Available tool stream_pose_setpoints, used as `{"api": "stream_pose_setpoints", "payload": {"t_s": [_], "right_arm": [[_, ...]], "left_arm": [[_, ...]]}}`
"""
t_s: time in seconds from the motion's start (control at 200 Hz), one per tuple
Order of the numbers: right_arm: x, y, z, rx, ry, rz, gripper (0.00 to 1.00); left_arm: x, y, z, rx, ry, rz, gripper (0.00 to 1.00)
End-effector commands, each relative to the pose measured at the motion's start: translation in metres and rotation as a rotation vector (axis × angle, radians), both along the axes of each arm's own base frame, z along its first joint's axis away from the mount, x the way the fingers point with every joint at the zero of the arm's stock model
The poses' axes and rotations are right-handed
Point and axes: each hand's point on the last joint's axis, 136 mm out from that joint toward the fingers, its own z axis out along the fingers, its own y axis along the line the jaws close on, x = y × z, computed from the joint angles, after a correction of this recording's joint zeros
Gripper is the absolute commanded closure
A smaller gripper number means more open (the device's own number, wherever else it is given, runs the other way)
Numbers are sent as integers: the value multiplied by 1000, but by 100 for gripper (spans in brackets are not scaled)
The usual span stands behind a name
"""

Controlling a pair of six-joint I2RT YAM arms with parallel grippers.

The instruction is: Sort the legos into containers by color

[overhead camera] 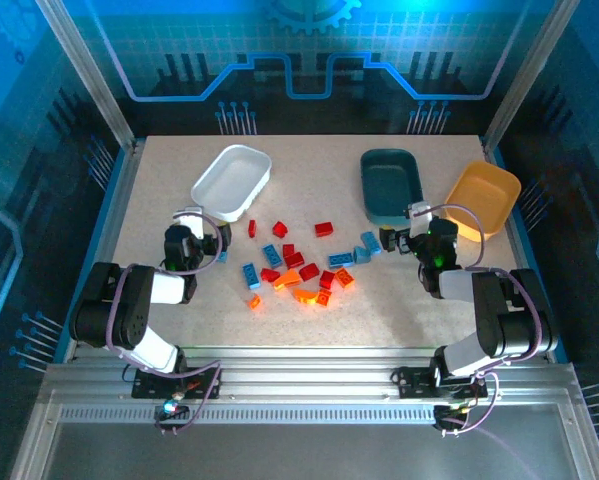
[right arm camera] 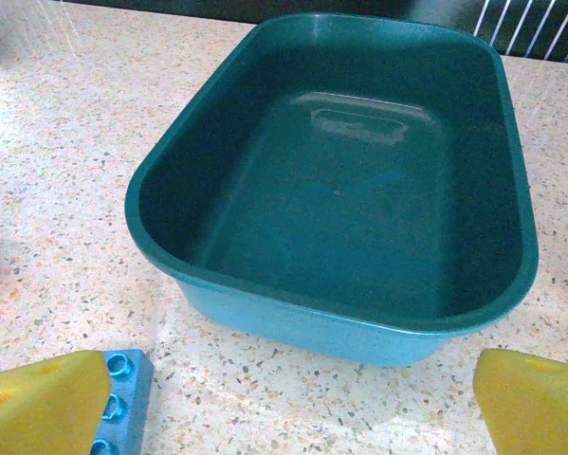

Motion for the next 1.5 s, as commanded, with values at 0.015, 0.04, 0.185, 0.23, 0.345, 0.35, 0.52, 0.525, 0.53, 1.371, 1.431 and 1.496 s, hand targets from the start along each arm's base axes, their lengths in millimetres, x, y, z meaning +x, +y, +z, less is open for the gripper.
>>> {"api": "stream_pose_setpoints", "payload": {"t_s": [0.015, 0.04, 0.185, 0.23, 0.345, 0.35, 0.52, 0.525, 0.53, 1.371, 1.431, 1.496], "right_arm": [[2, -1, 3, -2, -10, 10, 0], [3, -1, 4, -2, -11, 10, 0], [2, -1, 3, -3, -11, 11, 0], [5, -3, 7, -23, -14, -29, 0], [9, 4, 41, -106, 74, -44, 0], [10, 4, 44, -108, 73, -47, 0], [7, -13, 138, -26, 114, -272, 0], [5, -13, 140, -17, 131, -279, 0], [5, -13, 140, -17, 131, -279, 0], [62, -136, 17, 193, 742, -682, 33], [64, -142, 6, 177, 756, -702, 34], [67, -145, -5, 179, 776, -705, 35]], "left_arm": [[5, -3, 11, 2, -29, -24, 1], [5, -3, 11, 2, -29, -24, 1], [5, -3, 10, -2, -25, -24, 1], [6, 1, 14, 3, -29, -2, 1], [4, 7, 42, 4, 3, 35, 1], [4, 7, 45, 4, 1, 35, 1], [-4, 9, 150, -115, -137, 85, 1], [-4, 9, 153, -125, -141, 94, 1], [-5, 11, 156, -135, -142, 103, 1], [6, -66, 146, -525, 504, -51, 24], [5, -70, 137, -527, 529, -60, 25], [4, -75, 131, -513, 547, -72, 25]]}}
